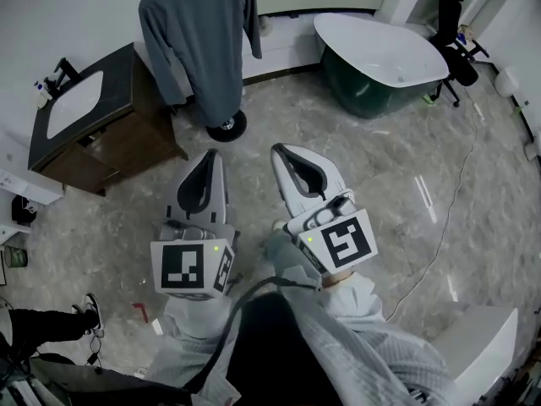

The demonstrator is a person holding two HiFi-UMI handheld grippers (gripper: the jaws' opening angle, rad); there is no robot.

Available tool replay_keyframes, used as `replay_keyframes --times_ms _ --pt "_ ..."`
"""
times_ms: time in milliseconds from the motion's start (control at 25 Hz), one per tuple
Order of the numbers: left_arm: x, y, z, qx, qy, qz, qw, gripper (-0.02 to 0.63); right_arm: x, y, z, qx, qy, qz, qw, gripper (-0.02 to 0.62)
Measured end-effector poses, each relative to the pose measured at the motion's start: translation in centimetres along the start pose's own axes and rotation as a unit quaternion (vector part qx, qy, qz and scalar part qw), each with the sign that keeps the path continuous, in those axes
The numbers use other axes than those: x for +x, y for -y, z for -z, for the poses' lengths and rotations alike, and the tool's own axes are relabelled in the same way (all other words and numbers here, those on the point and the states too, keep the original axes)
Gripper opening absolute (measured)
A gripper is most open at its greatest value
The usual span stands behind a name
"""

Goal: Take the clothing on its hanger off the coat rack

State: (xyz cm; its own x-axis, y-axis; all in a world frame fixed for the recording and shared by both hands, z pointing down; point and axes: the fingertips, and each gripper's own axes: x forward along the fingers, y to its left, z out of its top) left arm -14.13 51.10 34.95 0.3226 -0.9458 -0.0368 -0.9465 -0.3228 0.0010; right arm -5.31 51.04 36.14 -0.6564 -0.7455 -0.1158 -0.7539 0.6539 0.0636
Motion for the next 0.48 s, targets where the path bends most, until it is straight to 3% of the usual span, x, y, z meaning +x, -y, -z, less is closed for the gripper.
replay_keyframes --times_ms 280,480 --pt "13.3 -1.6 -3.9 0.014 0.019 -0.024 0.9994 0.005 9.1 11.4 -3.0 -0.012 0.019 -0.025 0.999 0.002" --pt "19.8 -3.0 -4.4 0.018 0.014 -0.034 0.9991 0.005 14.2 16.0 -2.9 -0.002 0.020 -0.049 0.999 0.002"
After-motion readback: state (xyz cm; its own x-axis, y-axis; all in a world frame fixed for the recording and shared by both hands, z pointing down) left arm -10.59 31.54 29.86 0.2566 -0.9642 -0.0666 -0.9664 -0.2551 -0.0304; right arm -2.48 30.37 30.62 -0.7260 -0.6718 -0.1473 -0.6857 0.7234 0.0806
